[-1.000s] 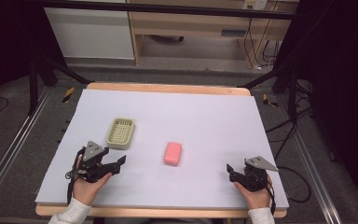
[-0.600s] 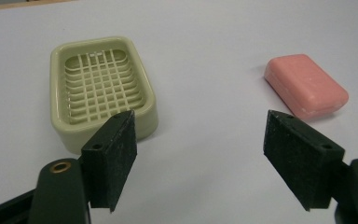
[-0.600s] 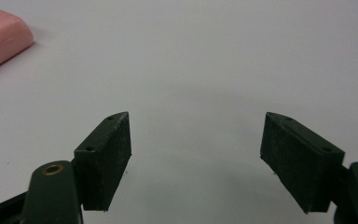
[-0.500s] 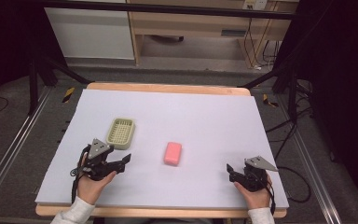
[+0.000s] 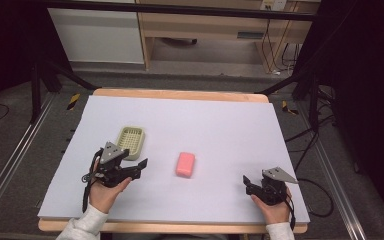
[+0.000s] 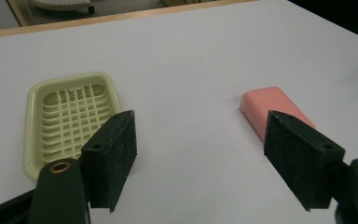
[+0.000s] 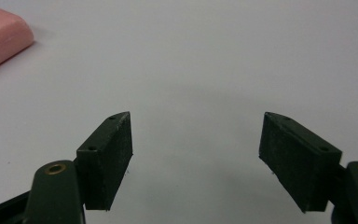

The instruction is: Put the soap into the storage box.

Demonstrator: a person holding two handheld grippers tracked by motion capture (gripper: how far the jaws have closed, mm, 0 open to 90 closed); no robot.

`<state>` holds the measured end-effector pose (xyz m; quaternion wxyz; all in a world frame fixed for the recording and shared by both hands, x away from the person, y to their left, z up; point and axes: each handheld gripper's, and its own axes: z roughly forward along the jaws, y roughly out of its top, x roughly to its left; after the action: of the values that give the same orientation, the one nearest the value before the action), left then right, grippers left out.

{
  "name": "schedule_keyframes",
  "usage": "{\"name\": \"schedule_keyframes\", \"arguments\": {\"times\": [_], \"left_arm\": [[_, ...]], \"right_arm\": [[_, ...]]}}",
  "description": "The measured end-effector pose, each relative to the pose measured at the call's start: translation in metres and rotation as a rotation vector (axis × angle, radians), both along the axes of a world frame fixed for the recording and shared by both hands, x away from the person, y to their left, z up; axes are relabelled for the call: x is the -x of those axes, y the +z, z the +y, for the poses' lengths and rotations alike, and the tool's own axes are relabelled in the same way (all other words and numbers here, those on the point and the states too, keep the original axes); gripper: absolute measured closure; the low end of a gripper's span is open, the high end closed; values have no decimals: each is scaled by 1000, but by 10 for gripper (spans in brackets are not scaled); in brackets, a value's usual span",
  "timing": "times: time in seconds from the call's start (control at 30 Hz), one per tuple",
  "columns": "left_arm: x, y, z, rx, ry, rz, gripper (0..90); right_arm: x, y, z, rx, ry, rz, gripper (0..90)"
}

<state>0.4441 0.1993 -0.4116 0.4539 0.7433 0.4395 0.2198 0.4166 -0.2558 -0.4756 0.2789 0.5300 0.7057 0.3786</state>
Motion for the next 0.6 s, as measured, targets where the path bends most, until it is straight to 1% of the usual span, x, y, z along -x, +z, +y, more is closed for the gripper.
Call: {"name": "schedule_keyframes", "arguments": {"times": [0.17,0.3,0.47,0.5,0.57,0.6], "left_arm": [[-3,3,-8,19,-13,-2,250],[-6,5,-15,17,-20,-6,248],[-11,5,-23,13,-28,1,247],[-12,5,-25,20,-29,2,247],[-14,5,-28,20,-33,5,247],[-15,4,-30,15,-38,8,247]], "right_arm": [[0,0,0,2,1,2,262],[0,0,0,2,2,2,267],[0,0,1,-2,4,3,273],[0,0,1,-1,5,3,273],[0,0,1,-3,4,5,273],[0,0,1,-4,4,6,273]]}}
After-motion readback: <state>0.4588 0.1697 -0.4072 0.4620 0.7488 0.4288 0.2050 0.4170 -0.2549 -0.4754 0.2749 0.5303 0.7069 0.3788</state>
